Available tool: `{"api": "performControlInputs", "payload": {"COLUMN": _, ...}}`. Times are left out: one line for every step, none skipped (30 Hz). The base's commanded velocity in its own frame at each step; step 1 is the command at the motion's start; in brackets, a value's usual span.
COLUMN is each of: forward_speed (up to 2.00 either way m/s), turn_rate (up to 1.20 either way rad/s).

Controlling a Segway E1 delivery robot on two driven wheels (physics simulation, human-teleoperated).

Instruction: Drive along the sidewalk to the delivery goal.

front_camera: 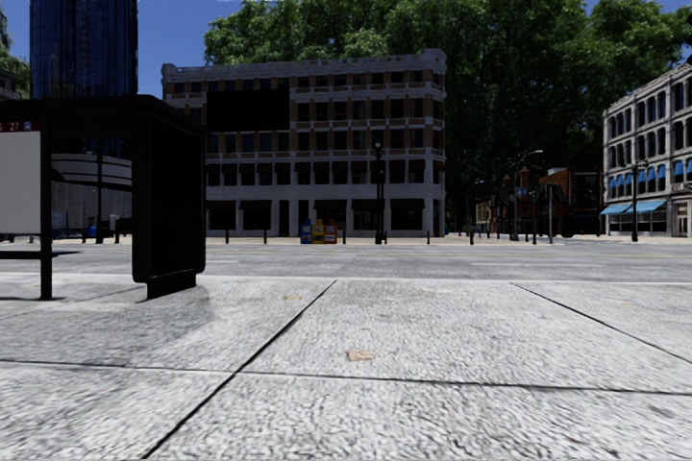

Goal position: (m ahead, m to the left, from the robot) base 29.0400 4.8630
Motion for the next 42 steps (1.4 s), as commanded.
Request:
{"api": "performControlInputs", "payload": {"forward_speed": 1.56, "turn_rate": 0.81}}
{"api": "performControlInputs", "payload": {"forward_speed": 1.56, "turn_rate": 0.85}}
{"api": "performControlInputs", "payload": {"forward_speed": 1.56, "turn_rate": 0.85}}
{"api": "performControlInputs", "payload": {"forward_speed": 1.56, "turn_rate": 0.85}}
{"api": "performControlInputs", "payload": {"forward_speed": 1.56, "turn_rate": 0.85}}
{"api": "performControlInputs", "payload": {"forward_speed": 1.56, "turn_rate": 0.85}}
{"api": "performControlInputs", "payload": {"forward_speed": 1.56, "turn_rate": 0.85}}
{"api": "performControlInputs", "payload": {"forward_speed": 1.56, "turn_rate": 0.86}}
{"api": "performControlInputs", "payload": {"forward_speed": 1.56, "turn_rate": 0.86}}
{"api": "performControlInputs", "payload": {"forward_speed": 1.56, "turn_rate": 0.86}}
{"api": "performControlInputs", "payload": {"forward_speed": 1.56, "turn_rate": 0.86}}
{"api": "performControlInputs", "payload": {"forward_speed": 1.56, "turn_rate": 0.86}}
{"api": "performControlInputs", "payload": {"forward_speed": 1.56, "turn_rate": 0.86}}
{"api": "performControlInputs", "payload": {"forward_speed": 1.56, "turn_rate": 0.86}}
{"api": "performControlInputs", "payload": {"forward_speed": 1.56, "turn_rate": 0.86}}
{"api": "performControlInputs", "payload": {"forward_speed": 1.56, "turn_rate": 0.86}}
{"api": "performControlInputs", "payload": {"forward_speed": 1.56, "turn_rate": 0.86}}
{"api": "performControlInputs", "payload": {"forward_speed": 1.56, "turn_rate": 0.86}}
{"api": "performControlInputs", "payload": {"forward_speed": 1.56, "turn_rate": 0.86}}
{"api": "performControlInputs", "payload": {"forward_speed": 1.56, "turn_rate": 0.86}}
{"api": "performControlInputs", "payload": {"forward_speed": 1.56, "turn_rate": 0.86}}
{"api": "performControlInputs", "payload": {"forward_speed": 1.56, "turn_rate": 0.86}}
{"api": "performControlInputs", "payload": {"forward_speed": 1.56, "turn_rate": 0.86}}
{"api": "performControlInputs", "payload": {"forward_speed": 1.56, "turn_rate": 0.86}}
{"api": "performControlInputs", "payload": {"forward_speed": 1.56, "turn_rate": 0.86}}
{"api": "performControlInputs", "payload": {"forward_speed": 1.56, "turn_rate": 0.86}}
{"api": "performControlInputs", "payload": {"forward_speed": 1.56, "turn_rate": 0.86}}
{"api": "performControlInputs", "payload": {"forward_speed": 1.56, "turn_rate": 0.86}}
{"api": "performControlInputs", "payload": {"forward_speed": 1.56, "turn_rate": 0.86}}
{"api": "performControlInputs", "payload": {"forward_speed": 1.56, "turn_rate": 0.86}}
{"api": "performControlInputs", "payload": {"forward_speed": 1.56, "turn_rate": 0.86}}
{"api": "performControlInputs", "payload": {"forward_speed": 1.56, "turn_rate": 0.86}}
{"api": "performControlInputs", "payload": {"forward_speed": 1.56, "turn_rate": 0.86}}
{"api": "performControlInputs", "payload": {"forward_speed": 1.56, "turn_rate": 0.86}}
{"api": "performControlInputs", "payload": {"forward_speed": 1.56, "turn_rate": 0.86}}
{"api": "performControlInputs", "payload": {"forward_speed": 1.56, "turn_rate": 0.86}}
{"api": "performControlInputs", "payload": {"forward_speed": 1.56, "turn_rate": 0.84}}
{"api": "performControlInputs", "payload": {"forward_speed": 1.56, "turn_rate": 0.71}}
{"api": "performControlInputs", "payload": {"forward_speed": 1.56, "turn_rate": 0.71}}
{"api": "performControlInputs", "payload": {"forward_speed": 1.56, "turn_rate": 0.46}}
{"api": "performControlInputs", "payload": {"forward_speed": 1.56, "turn_rate": 0.02}}
{"api": "performControlInputs", "payload": {"forward_speed": 1.56, "turn_rate": 0.00}}
